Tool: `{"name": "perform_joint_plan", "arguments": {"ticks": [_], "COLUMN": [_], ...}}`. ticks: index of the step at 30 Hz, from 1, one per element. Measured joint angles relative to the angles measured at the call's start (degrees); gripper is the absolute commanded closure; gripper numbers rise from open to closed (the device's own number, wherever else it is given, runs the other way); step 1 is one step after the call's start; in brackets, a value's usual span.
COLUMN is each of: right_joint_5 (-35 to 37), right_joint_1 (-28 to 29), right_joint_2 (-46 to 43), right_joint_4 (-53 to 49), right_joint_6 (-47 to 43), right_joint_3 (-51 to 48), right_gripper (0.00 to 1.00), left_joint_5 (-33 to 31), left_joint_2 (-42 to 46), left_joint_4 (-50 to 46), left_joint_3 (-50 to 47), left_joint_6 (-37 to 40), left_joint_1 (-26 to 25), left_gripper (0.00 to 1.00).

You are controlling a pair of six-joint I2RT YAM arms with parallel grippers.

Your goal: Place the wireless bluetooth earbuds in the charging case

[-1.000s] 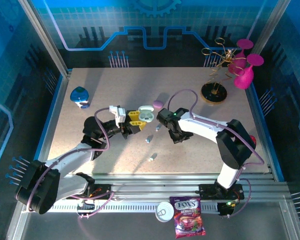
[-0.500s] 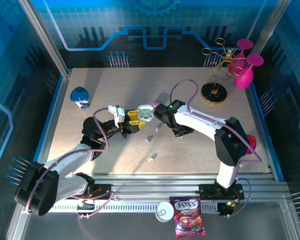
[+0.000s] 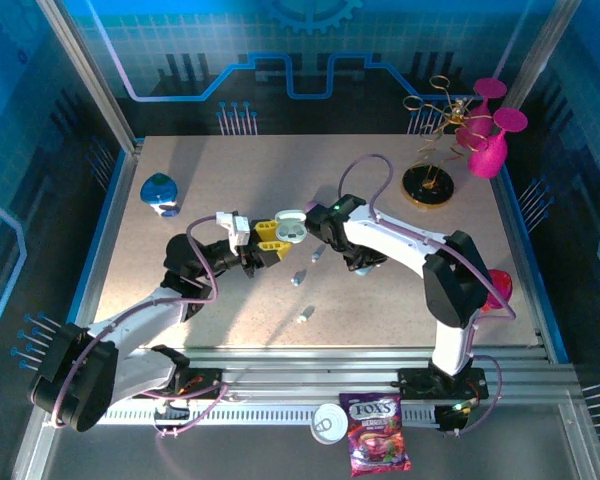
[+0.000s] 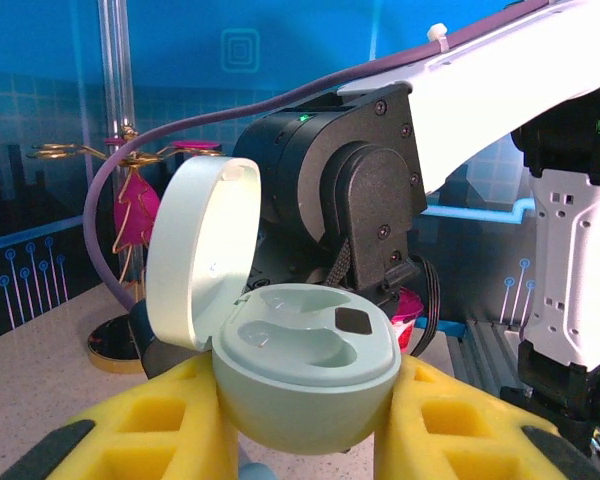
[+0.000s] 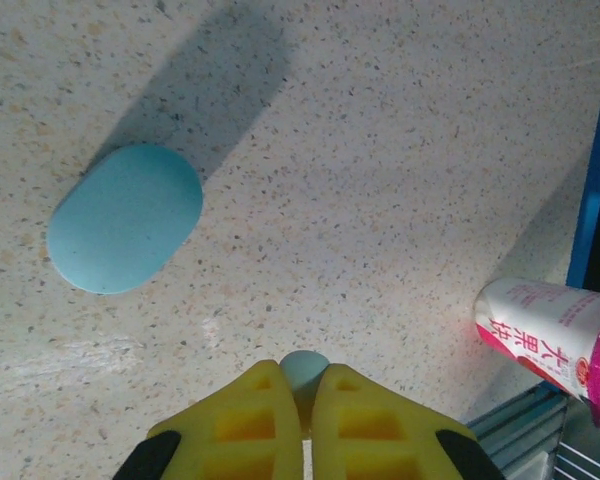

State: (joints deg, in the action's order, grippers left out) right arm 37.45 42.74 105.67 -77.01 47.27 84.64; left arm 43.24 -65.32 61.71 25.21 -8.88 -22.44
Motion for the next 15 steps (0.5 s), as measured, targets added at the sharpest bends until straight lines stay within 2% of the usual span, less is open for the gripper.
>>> {"name": "perform_joint_plan", "arguments": {"ticks": [8, 15], "right_joint_5": [-4.9, -8.6], "right_joint_1": [0.1, 1.9], "right_joint_2": [-13.3, -18.5], "right_joint_4": [3.8, 6.5], "right_joint_6": [-1.7, -2.9], "right_joint_3": [0.0, 0.6], "right_gripper": [0.95, 0.95], "left_joint_5": [-3.5, -8.0], "left_joint_2": [-6.2, -13.0], "left_joint_4": [1.3, 4.0], "left_joint_3": [-0.1, -0.1], "left_joint_6": [3.3, 7.1], "left_joint_1": [0.0, -0.3], "left_gripper": [0.81, 0.81]}}
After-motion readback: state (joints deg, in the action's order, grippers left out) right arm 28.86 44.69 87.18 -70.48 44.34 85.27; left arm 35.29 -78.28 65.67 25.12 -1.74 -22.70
